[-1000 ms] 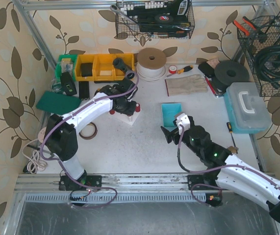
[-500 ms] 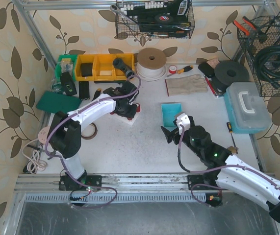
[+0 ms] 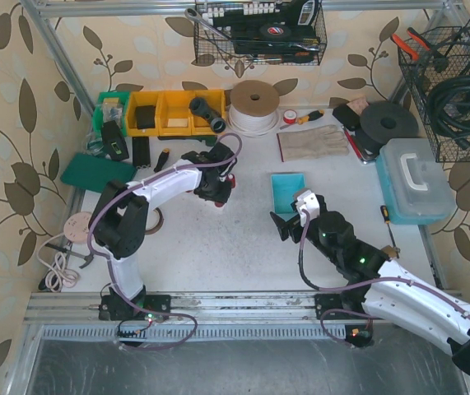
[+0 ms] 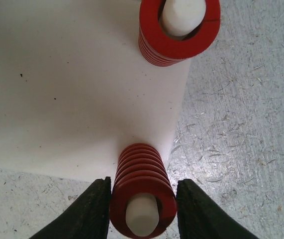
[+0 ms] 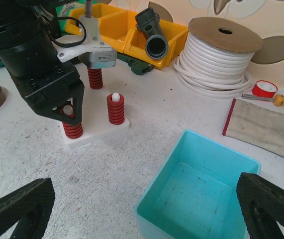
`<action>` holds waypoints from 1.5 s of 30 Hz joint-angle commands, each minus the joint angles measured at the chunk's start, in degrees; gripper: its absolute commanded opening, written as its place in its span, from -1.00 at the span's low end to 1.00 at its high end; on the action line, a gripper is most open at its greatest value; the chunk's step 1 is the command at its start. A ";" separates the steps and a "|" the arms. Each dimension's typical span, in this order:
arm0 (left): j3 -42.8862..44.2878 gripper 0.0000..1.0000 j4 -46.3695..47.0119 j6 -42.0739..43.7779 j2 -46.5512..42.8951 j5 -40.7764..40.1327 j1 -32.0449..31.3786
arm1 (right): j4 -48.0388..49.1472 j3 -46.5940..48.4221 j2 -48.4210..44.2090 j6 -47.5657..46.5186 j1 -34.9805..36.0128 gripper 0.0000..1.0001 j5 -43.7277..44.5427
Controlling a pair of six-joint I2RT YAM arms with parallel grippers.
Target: Install the large spring
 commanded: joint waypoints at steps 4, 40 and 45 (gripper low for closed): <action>0.44 0.48 0.30 -0.67 -5.18 -1.92 0.42 | 0.93 -0.10 0.78 -0.07 0.14 0.95 0.37; -51.45 0.79 67.66 21.94 -34.83 -19.68 26.99 | 26.50 -1.62 22.46 -12.29 -36.79 0.99 2.36; -52.04 0.79 70.45 23.37 -33.32 -17.29 31.31 | 33.37 -0.94 30.38 -15.13 -37.20 0.99 2.53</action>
